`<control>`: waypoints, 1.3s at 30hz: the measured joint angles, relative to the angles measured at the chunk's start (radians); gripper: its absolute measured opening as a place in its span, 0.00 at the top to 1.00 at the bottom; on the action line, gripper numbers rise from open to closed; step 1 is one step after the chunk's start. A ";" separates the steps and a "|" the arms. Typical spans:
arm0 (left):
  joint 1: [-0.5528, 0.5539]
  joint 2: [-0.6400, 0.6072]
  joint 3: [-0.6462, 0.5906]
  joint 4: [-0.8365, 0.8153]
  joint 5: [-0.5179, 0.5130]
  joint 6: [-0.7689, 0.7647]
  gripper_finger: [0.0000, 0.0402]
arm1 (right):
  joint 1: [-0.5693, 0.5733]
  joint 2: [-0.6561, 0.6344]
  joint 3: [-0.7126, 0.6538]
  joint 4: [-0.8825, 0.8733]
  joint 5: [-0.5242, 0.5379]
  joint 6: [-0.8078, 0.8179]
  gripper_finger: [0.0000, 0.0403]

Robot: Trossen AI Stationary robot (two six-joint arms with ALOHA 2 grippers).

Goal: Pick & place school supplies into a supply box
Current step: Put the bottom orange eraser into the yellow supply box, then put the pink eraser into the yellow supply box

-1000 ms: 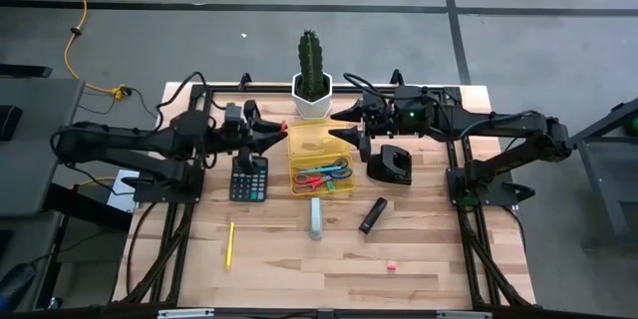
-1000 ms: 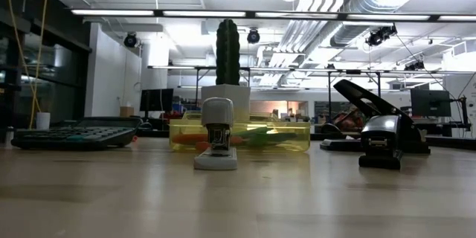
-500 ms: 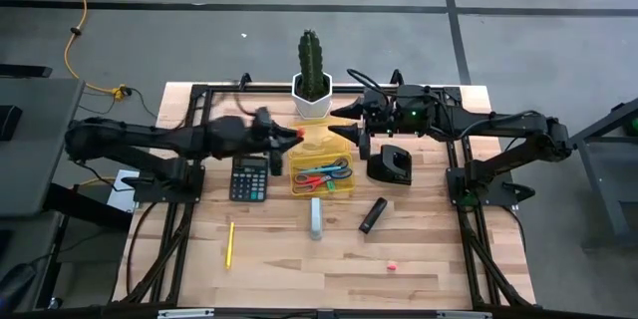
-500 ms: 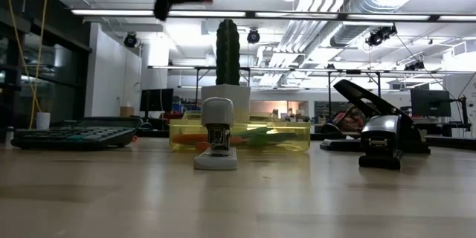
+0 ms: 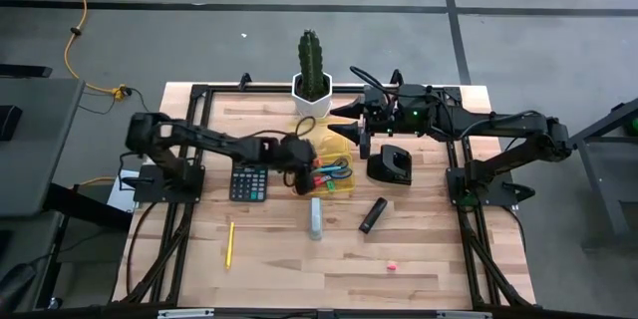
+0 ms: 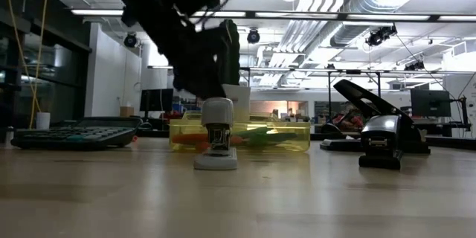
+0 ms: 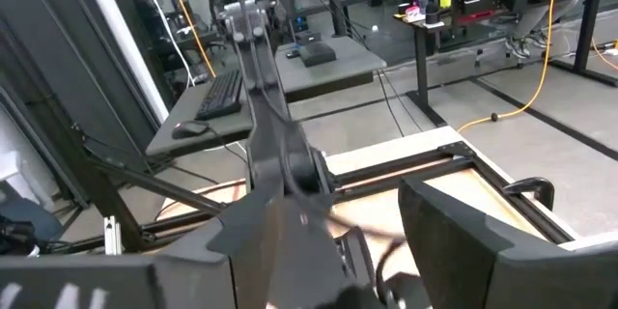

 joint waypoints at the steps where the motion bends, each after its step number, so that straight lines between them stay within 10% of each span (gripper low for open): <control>1: 0.000 0.018 0.000 0.001 0.000 0.000 0.82 | 0.000 0.000 0.000 0.000 0.000 0.000 0.50; 13: -0.001 0.071 0.002 -0.016 -0.062 -0.012 0.80 | 0.000 0.000 0.000 0.000 0.000 0.000 0.50; 25: 0.001 0.009 0.001 -0.064 -0.010 -0.061 0.50 | 0.000 0.000 0.000 -0.005 0.000 -0.001 0.50; 32: 0.026 -0.273 0.001 -0.157 0.067 -0.087 0.41 | 0.000 0.000 0.000 -0.008 0.000 -0.025 0.50; 39: -0.033 -0.645 -0.006 -0.076 -0.067 -0.086 0.43 | 0.000 0.000 0.000 -0.018 0.000 -0.023 0.50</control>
